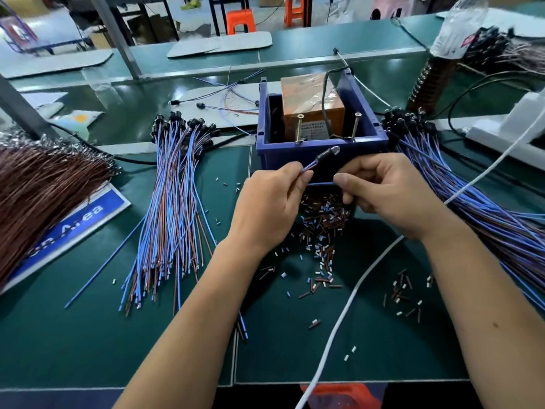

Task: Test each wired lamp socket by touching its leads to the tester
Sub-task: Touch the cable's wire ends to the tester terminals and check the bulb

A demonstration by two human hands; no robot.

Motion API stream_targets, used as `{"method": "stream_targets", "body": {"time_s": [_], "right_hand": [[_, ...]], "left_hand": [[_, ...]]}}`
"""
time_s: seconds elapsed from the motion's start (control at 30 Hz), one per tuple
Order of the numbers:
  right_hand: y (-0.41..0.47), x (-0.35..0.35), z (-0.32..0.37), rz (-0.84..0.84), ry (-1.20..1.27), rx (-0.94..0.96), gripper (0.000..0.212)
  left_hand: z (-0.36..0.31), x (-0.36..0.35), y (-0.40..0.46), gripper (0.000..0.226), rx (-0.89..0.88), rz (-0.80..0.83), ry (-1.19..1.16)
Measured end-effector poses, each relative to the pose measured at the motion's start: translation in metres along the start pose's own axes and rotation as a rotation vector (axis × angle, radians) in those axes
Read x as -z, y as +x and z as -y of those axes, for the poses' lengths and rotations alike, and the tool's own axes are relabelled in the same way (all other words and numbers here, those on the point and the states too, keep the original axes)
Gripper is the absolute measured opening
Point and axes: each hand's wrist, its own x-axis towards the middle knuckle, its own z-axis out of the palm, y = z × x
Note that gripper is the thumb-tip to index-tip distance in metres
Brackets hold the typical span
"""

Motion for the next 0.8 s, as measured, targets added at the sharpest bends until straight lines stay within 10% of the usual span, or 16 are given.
{"method": "stream_targets", "body": {"time_s": [0.8], "right_hand": [[0.003, -0.016, -0.012, -0.110, 0.054, -0.046, 0.023]], "left_hand": [[0.002, -0.014, -0.006, 0.013, 0.212, -0.029, -0.374]]}}
